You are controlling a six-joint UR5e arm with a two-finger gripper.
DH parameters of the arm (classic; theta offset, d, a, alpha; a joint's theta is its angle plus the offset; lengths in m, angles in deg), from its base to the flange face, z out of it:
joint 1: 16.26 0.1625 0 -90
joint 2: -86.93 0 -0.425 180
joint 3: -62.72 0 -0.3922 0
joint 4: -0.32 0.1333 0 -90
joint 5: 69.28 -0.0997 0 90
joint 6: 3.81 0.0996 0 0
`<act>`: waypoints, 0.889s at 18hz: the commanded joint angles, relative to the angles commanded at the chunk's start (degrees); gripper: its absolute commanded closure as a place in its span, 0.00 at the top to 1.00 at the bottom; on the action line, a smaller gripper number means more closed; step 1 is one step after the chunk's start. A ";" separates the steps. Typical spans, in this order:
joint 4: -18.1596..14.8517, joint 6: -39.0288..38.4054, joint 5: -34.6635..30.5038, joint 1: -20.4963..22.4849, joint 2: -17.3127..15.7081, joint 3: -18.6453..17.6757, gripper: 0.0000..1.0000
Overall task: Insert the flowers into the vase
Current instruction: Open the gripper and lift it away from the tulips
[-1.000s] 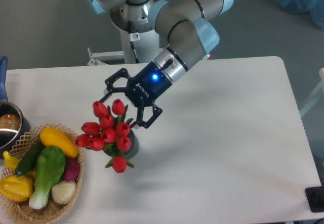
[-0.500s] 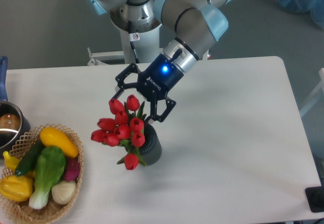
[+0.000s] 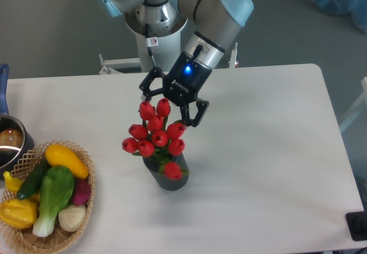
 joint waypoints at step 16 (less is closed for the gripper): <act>0.18 8.76 -12.72 3.34 -3.34 3.16 1.00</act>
